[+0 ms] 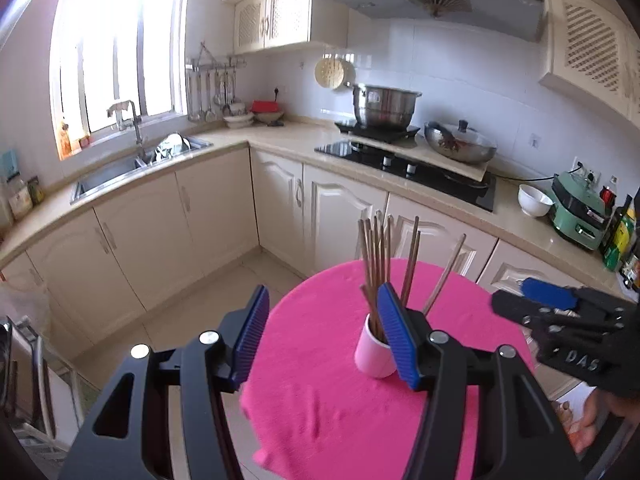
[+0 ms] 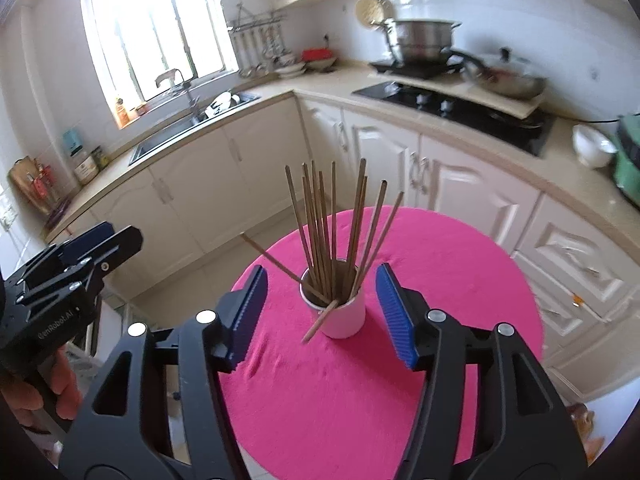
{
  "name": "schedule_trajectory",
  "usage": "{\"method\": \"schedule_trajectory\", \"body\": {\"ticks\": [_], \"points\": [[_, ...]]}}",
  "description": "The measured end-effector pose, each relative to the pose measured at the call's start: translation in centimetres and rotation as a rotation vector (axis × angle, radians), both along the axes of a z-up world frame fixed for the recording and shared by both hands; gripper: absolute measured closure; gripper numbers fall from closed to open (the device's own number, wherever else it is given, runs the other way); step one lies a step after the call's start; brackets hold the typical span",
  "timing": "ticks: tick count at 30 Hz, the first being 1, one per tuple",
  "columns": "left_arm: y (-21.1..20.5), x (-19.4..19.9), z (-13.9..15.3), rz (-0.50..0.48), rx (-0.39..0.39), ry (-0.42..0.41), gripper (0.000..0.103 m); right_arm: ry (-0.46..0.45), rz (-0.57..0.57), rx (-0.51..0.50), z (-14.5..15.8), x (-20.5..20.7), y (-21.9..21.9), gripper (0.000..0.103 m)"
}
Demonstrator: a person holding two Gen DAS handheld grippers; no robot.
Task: Organize utensils
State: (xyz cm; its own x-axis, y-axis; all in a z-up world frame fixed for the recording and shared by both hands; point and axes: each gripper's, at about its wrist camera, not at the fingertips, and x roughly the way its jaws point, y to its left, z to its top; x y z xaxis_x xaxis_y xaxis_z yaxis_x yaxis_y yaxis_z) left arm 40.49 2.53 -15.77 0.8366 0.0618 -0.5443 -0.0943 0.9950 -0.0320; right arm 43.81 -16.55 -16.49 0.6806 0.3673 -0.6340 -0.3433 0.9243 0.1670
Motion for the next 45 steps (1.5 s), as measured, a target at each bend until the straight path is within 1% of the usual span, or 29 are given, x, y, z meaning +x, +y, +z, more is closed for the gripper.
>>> {"method": "schedule_trajectory", "body": {"ticks": [3, 6, 8, 9, 12, 13, 15, 17, 21, 25, 27, 31, 35, 38, 41, 42, 45], "points": [[1.1, -3.6, 1.2, -0.018, 0.036, -0.022, 0.047, -0.031, -0.045, -0.012, 1.3, -4.0, 0.8, 0.041], [2.5, -8.3, 2.6, -0.031, 0.074, -0.055, 0.046, -0.061, -0.108, -0.021, 2.7, -9.4, 2.2, 0.038], [3.4, -10.7, 3.4, -0.042, 0.086, -0.07, 0.042, -0.088, -0.138, -0.019, 3.7, -13.4, 3.4, 0.035], [4.0, -12.8, 4.1, -0.054, 0.09, -0.078, 0.042, -0.099, -0.148, -0.02, 4.2, -15.1, 3.9, 0.033], [5.2, -16.8, 5.7, -0.07, 0.082, -0.095, 0.041, -0.144, -0.172, -0.036, 6.3, -20.9, 6.0, 0.031], [5.5, -18.0, 6.3, -0.075, 0.079, -0.095, 0.041, -0.15, -0.174, -0.038, 6.7, -22.1, 6.4, 0.03], [6.1, -20.8, 7.5, -0.096, 0.069, -0.091, 0.041, -0.171, -0.187, -0.053, 8.3, -25.8, 7.4, 0.029], [6.4, -23.5, 8.8, -0.118, 0.063, -0.092, 0.041, -0.188, -0.195, -0.059, 9.5, -28.2, 8.1, 0.025], [7.0, -28.4, 10.8, -0.13, 0.056, -0.14, 0.04, -0.244, -0.222, -0.062, 12.1, -33.9, 9.0, 0.021], [7.5, -32.6, 12.3, -0.122, 0.046, -0.18, 0.034, -0.278, -0.235, -0.068, 13.2, -37.6, 9.3, 0.02], [7.7, -35.3, 12.9, -0.107, 0.044, -0.201, 0.032, -0.297, -0.241, -0.074, 13.7, -39.9, 9.5, 0.02], [7.5, -39.9, 13.4, -0.105, 0.025, -0.245, 0.028, -0.34, -0.245, -0.067, 14.2, -44.4, 9.5, 0.017], [6.8, -45.2, 13.7, -0.109, 0.036, -0.254, 0.027, -0.373, -0.236, -0.077, 14.4, -49.4, 9.8, 0.015], [6.5, -48.4, 14.1, -0.112, 0.053, -0.255, 0.027, -0.398, -0.257, -0.089, 14.5, -53.2, 9.9, 0.014], [6.8, -51.0, 14.5, -0.116, 0.042, -0.267, 0.027, -0.401, -0.26, -0.076, 14.8, -55.8, 10.1, 0.013], [7.1, -52.2, 14.8, -0.117, 0.037, -0.275, 0.027, -0.405, -0.26, -0.079, 14.9, -56.5, 10.2, 0.013], [7.6, -54.2, 15.2, -0.132, 0.02, -0.283, 0.026, -0.417, -0.268, -0.098, 15.5, -58.7, 10.7, 0.013]]}}
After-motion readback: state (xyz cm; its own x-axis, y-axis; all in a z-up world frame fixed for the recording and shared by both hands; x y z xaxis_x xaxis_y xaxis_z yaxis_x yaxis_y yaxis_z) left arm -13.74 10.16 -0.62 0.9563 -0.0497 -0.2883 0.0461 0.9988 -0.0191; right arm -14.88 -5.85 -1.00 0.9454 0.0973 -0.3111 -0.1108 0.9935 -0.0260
